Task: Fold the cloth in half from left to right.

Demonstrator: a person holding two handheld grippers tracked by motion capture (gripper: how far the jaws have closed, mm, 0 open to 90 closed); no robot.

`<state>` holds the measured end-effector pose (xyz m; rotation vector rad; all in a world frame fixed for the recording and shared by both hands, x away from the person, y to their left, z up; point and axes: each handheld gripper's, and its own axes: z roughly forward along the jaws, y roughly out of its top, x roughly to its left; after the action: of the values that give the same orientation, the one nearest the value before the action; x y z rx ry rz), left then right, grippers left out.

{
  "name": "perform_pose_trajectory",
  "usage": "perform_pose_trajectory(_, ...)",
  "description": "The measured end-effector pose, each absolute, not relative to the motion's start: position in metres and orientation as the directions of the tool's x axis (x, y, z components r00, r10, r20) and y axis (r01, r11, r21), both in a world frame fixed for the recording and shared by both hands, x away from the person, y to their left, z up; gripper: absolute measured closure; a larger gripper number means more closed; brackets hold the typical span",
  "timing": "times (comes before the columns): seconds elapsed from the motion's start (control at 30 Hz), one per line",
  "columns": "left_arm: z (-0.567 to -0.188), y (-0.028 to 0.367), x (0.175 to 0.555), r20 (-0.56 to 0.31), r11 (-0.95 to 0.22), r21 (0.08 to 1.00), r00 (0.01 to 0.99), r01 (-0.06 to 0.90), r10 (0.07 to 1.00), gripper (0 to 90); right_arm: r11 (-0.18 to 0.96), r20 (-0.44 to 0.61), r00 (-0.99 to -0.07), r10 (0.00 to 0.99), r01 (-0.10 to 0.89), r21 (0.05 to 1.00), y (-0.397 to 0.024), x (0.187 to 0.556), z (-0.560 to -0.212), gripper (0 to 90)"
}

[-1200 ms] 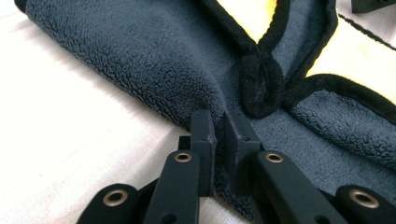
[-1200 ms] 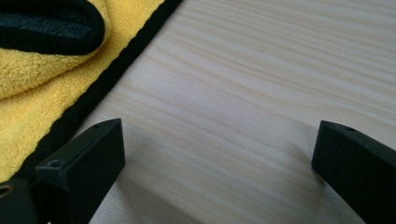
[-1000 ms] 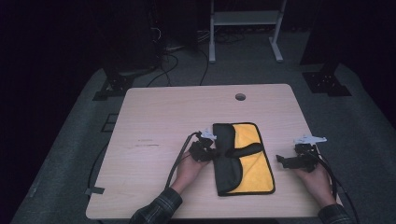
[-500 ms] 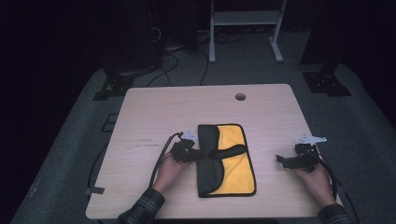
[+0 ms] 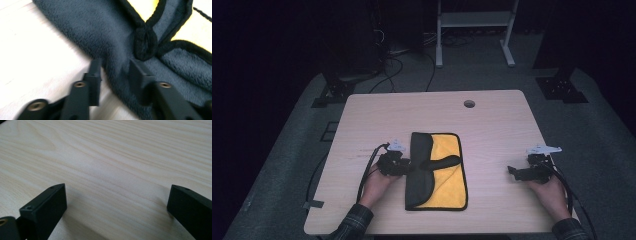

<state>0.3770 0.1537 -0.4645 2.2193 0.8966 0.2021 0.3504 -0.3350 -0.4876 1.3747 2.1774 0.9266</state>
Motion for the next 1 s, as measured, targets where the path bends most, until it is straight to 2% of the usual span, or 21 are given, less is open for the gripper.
perform_pose_trajectory(0.03,-0.465,0.154,0.377,-0.116,-0.497,0.677,0.745,0.543,0.656,48.1,0.296,0.013,-0.435,0.9,0.634,0.715,-0.335,0.35,-0.488,1.6)
perform_pose_trajectory(0.07,-0.464,0.156,0.375,-0.114,-0.491,0.68,0.739,0.545,0.664,48.1,0.296,0.013,-0.435,0.9,0.633,0.715,-0.335,0.35,-0.488,1.6)
perform_pose_trajectory(0.23,-0.459,0.172,0.363,-0.082,-0.479,0.696,0.722,0.535,0.687,26.3,0.3,0.012,-0.44,0.898,0.632,0.714,-0.336,0.351,-0.487,2.5)
perform_pose_trajectory(0.3,-0.458,0.178,0.359,-0.069,-0.471,0.701,0.709,0.535,0.702,18.8,0.299,0.015,-0.44,0.898,0.635,0.712,-0.336,0.35,-0.485,6.0)
perform_pose_trajectory(0.37,-0.457,0.185,0.354,-0.059,-0.468,0.701,0.698,0.538,0.713,15.0,0.296,0.023,-0.443,0.896,0.635,0.713,-0.335,0.35,-0.484,6.0)
perform_pose_trajectory(0.4,-0.458,0.191,0.35,-0.055,-0.466,0.696,0.688,0.546,0.724,9.7,0.294,0.037,-0.448,0.893,0.644,0.706,-0.334,0.351,-0.482,6.0)
perform_pose_trajectory(0.5,-0.459,0.197,0.345,-0.057,-0.462,0.694,0.681,0.553,0.73,7.8,0.293,0.038,-0.45,0.892,0.643,0.708,-0.331,0.352,-0.479,6.0)
perform_pose_trajectory(0.57,-0.46,0.202,0.34,-0.05,-0.466,0.683,0.672,0.563,0.739,3.1,0.302,0.032,-0.463,0.886,0.627,0.718,-0.328,0.351,-0.474,6.0)
perform_pose_trajectory(0.73,-0.465,0.214,0.326,-0.035,-0.475,0.674,0.666,0.566,0.745,0.3,0.335,0.031,-0.516,0.856,0.598,0.728,-0.312,0.35,-0.464,6.0)
perform_pose_trajectory(1.0,-0.473,0.223,0.316,-0.04,-0.469,0.673,0.662,0.571,0.748,0.0,0.363,0.053,-0.589,0.806,0.563,0.742,-0.288,0.355,-0.453,6.3)
